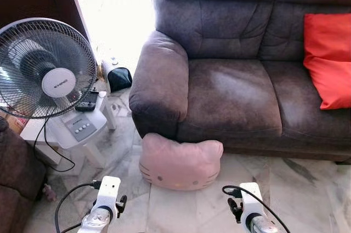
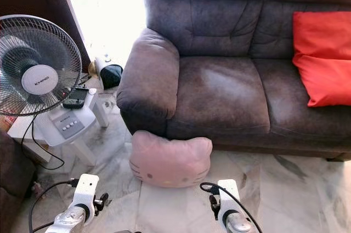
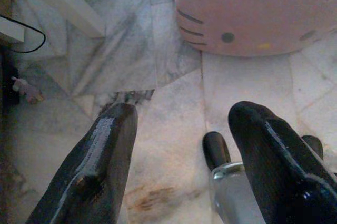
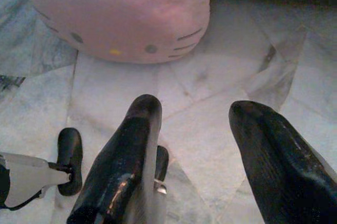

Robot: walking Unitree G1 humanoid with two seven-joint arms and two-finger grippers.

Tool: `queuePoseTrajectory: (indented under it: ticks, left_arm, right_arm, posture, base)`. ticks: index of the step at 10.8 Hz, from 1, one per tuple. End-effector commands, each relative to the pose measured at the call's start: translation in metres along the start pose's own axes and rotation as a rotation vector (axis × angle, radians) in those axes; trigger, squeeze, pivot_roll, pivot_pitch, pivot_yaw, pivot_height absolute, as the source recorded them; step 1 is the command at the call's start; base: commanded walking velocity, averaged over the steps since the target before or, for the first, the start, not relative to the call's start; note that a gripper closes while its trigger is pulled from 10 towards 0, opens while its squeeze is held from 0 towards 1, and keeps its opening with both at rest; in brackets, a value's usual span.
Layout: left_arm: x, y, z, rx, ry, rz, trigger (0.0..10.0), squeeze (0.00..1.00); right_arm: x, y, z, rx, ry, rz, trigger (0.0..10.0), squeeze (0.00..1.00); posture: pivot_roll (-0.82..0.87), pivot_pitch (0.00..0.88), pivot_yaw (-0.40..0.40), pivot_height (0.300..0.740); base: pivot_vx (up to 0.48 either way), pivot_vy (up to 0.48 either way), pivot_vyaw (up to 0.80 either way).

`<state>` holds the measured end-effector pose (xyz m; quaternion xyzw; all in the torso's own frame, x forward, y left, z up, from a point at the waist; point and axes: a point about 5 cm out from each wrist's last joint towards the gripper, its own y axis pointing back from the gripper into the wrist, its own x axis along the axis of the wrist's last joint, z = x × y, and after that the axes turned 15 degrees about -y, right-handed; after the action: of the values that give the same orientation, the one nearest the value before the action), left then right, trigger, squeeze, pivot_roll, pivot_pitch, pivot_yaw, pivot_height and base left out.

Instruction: Move the pillow to the sofa from floor

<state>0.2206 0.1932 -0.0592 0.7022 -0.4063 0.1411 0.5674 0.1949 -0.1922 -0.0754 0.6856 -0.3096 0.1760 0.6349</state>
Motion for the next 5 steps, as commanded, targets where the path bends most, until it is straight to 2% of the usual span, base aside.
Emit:
queuePoseTrajectory:
  ticks: [1, 5]
  left_arm:
    - [-0.0082, 0.0022, 0.0013, -0.004, 0.008, -0.027, 10.0, 0.0]
    - [-0.0098, 0.0025, 0.0002, -0.004, 0.009, -0.034, 10.0, 0.0]
  right_arm:
    - [0.001, 0.0002, 0.0009, 0.0, -0.011, 0.011, 10.0, 0.0]
    - [0.001, 0.0001, 0.0011, -0.003, -0.001, 0.003, 10.0, 0.0]
  posture:
    - [0.1, 0.084, -0.032, 0.74]
    - [0.1, 0.087, -0.033, 0.74]
  base:
    - [0.266, 0.0, 0.0]
    - [0.296, 0.0, 0.0]
